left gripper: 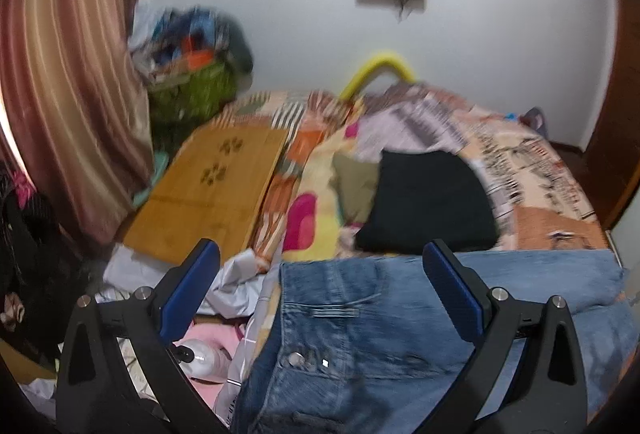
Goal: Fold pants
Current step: 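Lower both grippers onto the jeans waistband and close on it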
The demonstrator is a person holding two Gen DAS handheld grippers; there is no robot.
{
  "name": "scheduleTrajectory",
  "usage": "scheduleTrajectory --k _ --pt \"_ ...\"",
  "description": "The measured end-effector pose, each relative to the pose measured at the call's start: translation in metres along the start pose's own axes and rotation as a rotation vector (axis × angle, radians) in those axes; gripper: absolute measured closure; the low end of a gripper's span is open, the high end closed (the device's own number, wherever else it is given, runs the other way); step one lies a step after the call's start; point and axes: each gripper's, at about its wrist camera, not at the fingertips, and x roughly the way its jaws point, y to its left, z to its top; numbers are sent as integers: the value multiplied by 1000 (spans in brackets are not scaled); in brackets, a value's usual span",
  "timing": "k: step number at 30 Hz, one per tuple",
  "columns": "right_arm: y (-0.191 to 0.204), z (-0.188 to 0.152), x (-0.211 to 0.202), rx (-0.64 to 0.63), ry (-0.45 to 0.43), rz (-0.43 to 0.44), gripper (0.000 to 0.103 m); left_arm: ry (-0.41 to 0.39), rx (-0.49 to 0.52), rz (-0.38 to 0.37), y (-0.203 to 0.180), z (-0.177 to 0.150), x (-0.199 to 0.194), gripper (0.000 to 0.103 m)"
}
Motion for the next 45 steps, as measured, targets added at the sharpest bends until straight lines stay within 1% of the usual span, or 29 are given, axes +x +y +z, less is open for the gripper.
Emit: scheduleTrajectory --k 3,6,11,13,16,17,20,23,25,27,29,30,31,32,33,34,35,36,37,38,39,40,43,45 --pt "-12 -2 26 -9 53 -20 1 84 -11 31 13 -3 50 1" --pt "-25 -6 59 -22 122 -26 1 170 -30 49 24 -12 95 6" --pt "-43 -15 112 -36 218 -22 2 293 -91 33 42 -30 152 10" --pt "-48 -19 133 -27 268 7 2 337 -113 25 46 -37 173 11" --pt "-51 -25 166 -17 348 63 4 385 -142 -9 49 -44 190 12" --pt "-51 -25 176 -16 361 84 7 403 -149 -24 49 -48 197 12" --pt "-39 -25 198 -12 398 160 9 419 -154 -40 46 -51 205 14" --pt "-22 -22 213 -43 416 232 9 428 -186 -97 44 -49 208 15" --pt "-10 -21 220 -70 434 265 9 449 -202 -137 42 -49 212 22" --pt "3 -22 228 -110 458 292 12 464 -178 -124 37 -50 216 23" --pt "14 -24 235 -148 490 327 18 461 -145 -116 32 -49 215 28" --pt "17 -25 237 -160 500 338 19 458 -141 -120 31 -49 213 31" --pt "21 -26 237 -173 506 344 22 456 -140 -123 31 -48 211 36" --pt "24 -27 236 -186 511 358 31 455 -137 -128 31 -47 209 37" --pt "24 -25 237 -191 517 374 38 450 -128 -129 31 -46 206 40" --pt "25 -25 234 -186 527 399 49 446 -123 -129 30 -46 204 43" --pt "25 -25 232 -181 541 415 55 439 -114 -130 30 -45 201 44" --pt "27 -26 230 -182 546 418 59 432 -106 -128 28 -44 198 48" --pt "28 -28 226 -192 547 416 65 423 -99 -126 27 -42 195 51" --pt "28 -28 224 -199 545 408 71 414 -93 -123 26 -41 192 52" --pt "29 -29 222 -205 543 395 76 403 -88 -120 24 -39 188 56" --pt "29 -30 219 -211 540 382 83 397 -83 -119 24 -38 185 59" --pt "30 -30 213 -219 517 362 89 365 -63 -115 20 -33 172 65" --pt "33 -28 210 -239 494 334 92 332 -46 -111 18 -28 161 68"
